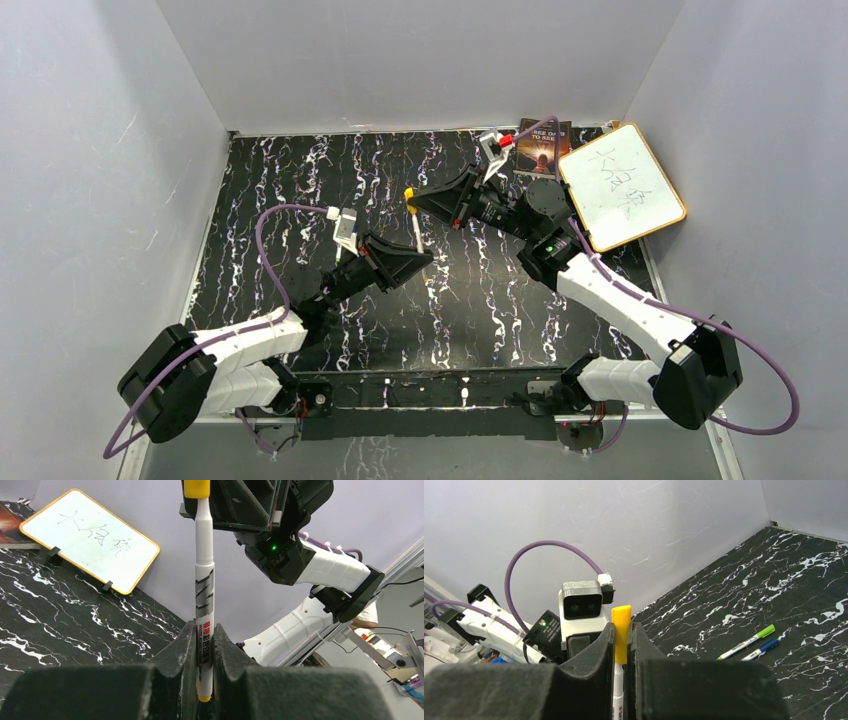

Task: Insert the pens into the pen caps

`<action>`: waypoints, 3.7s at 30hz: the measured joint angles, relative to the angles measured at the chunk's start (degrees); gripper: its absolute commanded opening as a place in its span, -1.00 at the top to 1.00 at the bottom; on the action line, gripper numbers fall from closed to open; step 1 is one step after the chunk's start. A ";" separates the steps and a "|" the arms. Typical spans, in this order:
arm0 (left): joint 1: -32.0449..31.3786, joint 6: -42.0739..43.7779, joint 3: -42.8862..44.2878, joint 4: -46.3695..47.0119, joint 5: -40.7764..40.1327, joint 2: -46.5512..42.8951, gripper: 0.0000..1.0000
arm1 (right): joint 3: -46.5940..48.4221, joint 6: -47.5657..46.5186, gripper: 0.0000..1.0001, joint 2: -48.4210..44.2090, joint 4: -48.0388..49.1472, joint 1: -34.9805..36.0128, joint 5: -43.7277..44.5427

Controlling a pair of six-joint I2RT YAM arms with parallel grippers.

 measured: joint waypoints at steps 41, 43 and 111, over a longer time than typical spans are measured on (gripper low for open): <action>-0.57 7.65 12.13 -11.13 1.42 1.64 1.00 | -6.10 -3.41 1.00 -8.22 3.39 -0.61 3.02; -0.68 8.79 13.11 -12.59 1.64 1.64 1.00 | -6.43 -4.15 1.00 -8.94 3.41 -0.72 3.58; 1.57 13.29 16.70 -19.50 3.39 -1.77 0.09 | -8.81 -7.37 1.00 -8.55 2.03 0.20 3.54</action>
